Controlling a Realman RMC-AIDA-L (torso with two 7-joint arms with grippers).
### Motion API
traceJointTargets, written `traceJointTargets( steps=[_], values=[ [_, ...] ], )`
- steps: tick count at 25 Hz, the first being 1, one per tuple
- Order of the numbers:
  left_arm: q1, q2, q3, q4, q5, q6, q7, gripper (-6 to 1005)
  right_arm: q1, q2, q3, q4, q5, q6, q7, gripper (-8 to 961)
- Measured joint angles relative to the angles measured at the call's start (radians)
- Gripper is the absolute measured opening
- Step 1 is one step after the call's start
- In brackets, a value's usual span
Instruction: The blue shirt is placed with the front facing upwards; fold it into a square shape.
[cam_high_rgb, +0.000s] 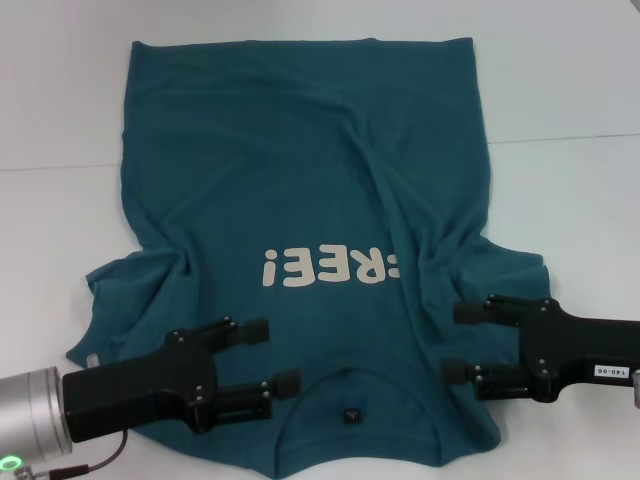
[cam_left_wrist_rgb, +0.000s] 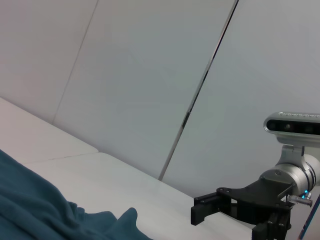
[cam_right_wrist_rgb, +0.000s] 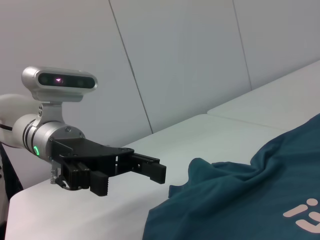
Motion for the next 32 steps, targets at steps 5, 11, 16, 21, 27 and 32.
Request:
traceJointTargets(
  steps=[5,11,16,21,27,32],
  values=[
    [-0.002,0.0,0.001,0.0,0.006,-0.01,-0.003,900,0.001,0.002,-0.005,0.0,-0.001,0.001,0.0,913],
    [-0.002,0.0,0.004,0.0,0.011,-0.016,-0.016,901,0.005,0.004,-0.008,0.0,-0.001,0.003,0.002,911],
    [0.005,0.0,-0.008,0.003,0.009,-0.024,-0.028,900,0.006,0.005,-0.005,0.0,0.002,0.01,0.002,909],
    [0.002,0.001,-0.058,0.006,0.004,-0.082,-0.094,900,0.002,0.006,0.0,0.0,0.006,0.011,0.001,908],
    [0.0,0.009,-0.105,0.011,0.003,-0.132,-0.145,900,-0.003,0.006,0.004,0.0,0.007,0.011,0.031,905],
    [0.001,0.017,-0.136,0.012,0.004,-0.207,-0.179,901,0.002,0.008,0.005,0.0,0.007,0.011,0.055,904]
  ],
)
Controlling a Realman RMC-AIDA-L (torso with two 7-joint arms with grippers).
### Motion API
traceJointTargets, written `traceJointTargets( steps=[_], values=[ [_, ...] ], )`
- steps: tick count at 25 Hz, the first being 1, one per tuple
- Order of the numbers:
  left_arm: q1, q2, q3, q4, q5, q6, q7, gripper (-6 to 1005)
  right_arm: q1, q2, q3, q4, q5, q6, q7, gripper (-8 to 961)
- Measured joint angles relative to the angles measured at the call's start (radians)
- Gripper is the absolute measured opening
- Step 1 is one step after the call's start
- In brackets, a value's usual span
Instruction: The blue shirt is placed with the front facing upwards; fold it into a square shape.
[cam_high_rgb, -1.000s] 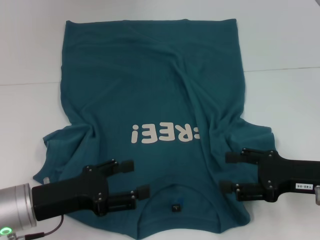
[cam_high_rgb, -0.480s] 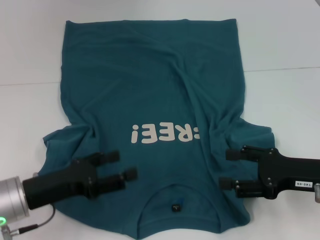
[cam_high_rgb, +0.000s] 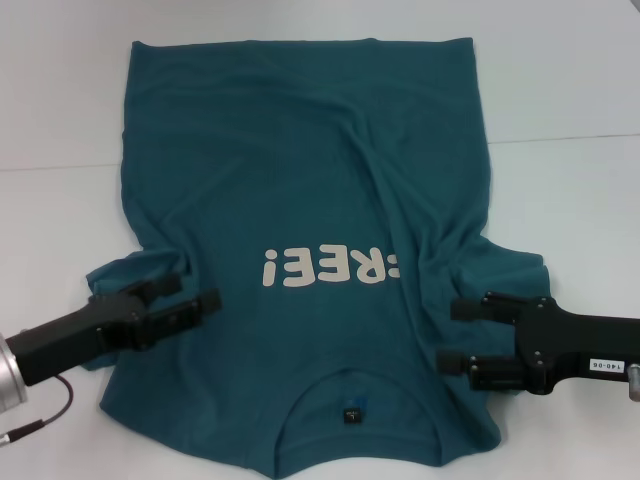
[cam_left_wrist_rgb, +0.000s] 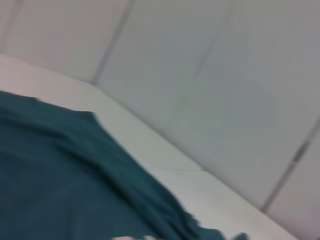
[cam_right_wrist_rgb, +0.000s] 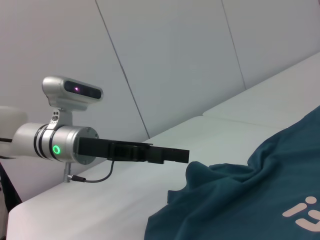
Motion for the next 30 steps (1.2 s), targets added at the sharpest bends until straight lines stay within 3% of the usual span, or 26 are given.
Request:
traceJointTargets(
  steps=[19,30],
  values=[
    [0.008,0.006,-0.055,0.005,0.005,-0.313,-0.085,900,0.005,0.002,0.009,0.0,0.006,0.003,0.03,897],
    [0.018,0.002,-0.044,-0.001,0.008,-0.359,-0.082,900,0.008,0.002,0.008,0.0,0.01,0.003,0.031,893]
  ],
)
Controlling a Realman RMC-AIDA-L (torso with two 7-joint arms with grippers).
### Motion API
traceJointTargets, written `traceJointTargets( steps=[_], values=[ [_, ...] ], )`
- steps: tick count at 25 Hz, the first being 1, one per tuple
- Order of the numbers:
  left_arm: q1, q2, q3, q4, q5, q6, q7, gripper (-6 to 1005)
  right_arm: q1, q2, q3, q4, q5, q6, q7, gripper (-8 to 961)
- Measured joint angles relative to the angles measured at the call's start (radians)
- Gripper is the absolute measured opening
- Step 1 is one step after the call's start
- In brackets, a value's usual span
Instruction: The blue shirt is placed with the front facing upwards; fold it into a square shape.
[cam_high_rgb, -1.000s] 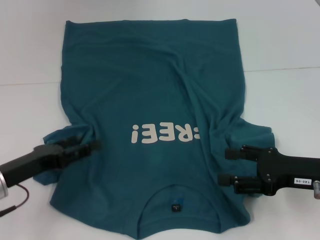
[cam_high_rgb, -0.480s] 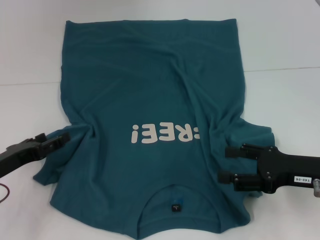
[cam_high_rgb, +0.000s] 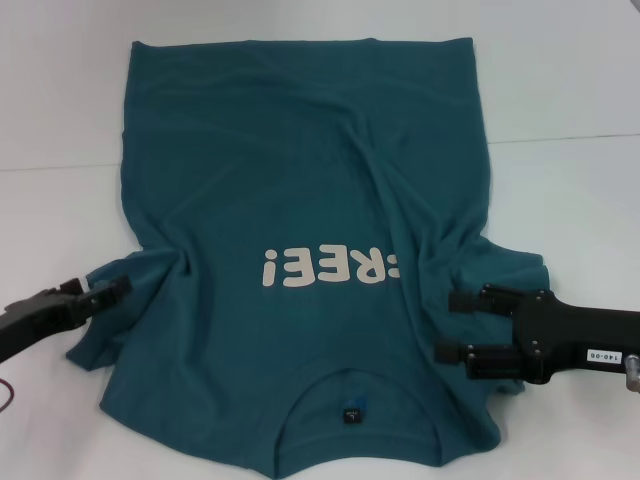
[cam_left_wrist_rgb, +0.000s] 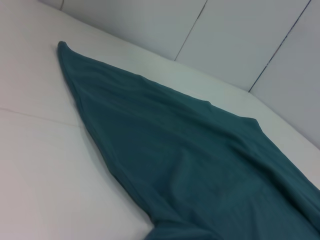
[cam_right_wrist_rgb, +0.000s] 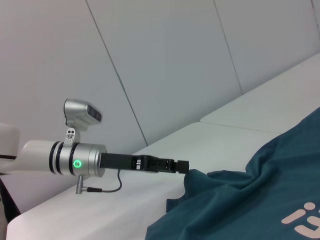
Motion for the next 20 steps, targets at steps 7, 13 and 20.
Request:
traceJointTargets(
  steps=[7,13,20],
  values=[
    [-0.004,-0.006,0.014,-0.012,0.031,-0.004,0.003,901,0.003,0.0,0.0,0.0,0.0,0.007,0.0,891],
    [-0.007,-0.009,0.014,-0.013,0.039,-0.005,0.003,888,0.003,0.0,0.0,0.0,0.0,0.007,0.0,889],
    [-0.008,-0.011,0.013,-0.013,0.035,-0.014,0.003,846,0.003,0.0,0.0,0.0,0.0,0.007,-0.001,886]
  ],
)
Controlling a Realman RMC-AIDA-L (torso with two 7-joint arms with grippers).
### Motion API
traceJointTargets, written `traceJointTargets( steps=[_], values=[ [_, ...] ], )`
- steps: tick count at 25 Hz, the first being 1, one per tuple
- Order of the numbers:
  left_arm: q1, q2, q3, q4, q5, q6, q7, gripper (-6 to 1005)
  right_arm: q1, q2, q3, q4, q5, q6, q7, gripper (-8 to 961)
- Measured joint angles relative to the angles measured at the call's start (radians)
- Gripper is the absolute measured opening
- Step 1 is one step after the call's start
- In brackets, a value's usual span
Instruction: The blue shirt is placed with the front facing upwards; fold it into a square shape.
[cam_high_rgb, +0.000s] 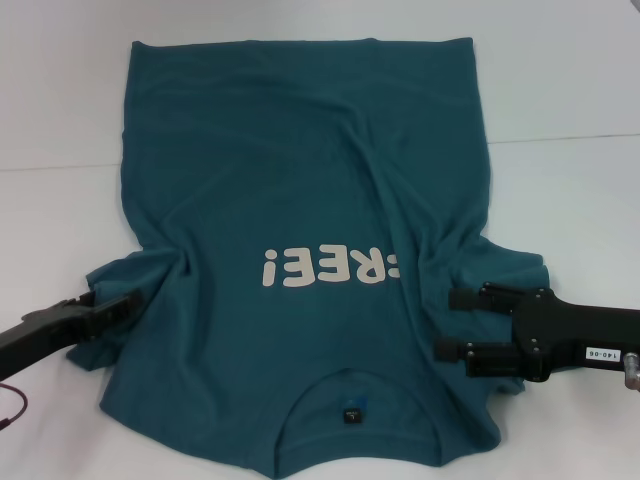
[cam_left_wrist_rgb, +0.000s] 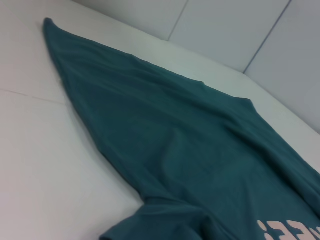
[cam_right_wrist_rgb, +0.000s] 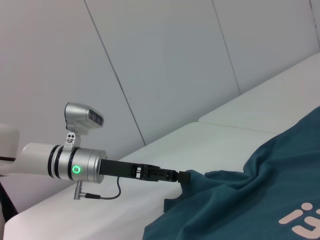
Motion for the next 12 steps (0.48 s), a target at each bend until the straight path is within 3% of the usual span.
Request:
traceJointTargets(
  steps=[5,12],
  values=[
    [-0.004,0.0,0.0,-0.001,0.004,-0.017,-0.006,816,0.0,0.0,0.0,0.0,0.0,0.001,-0.004,884],
    [-0.005,0.0,0.0,-0.002,0.004,-0.018,-0.02,489,-0.002,0.0,0.0,0.0,0.001,0.002,-0.007,882]
  ],
)
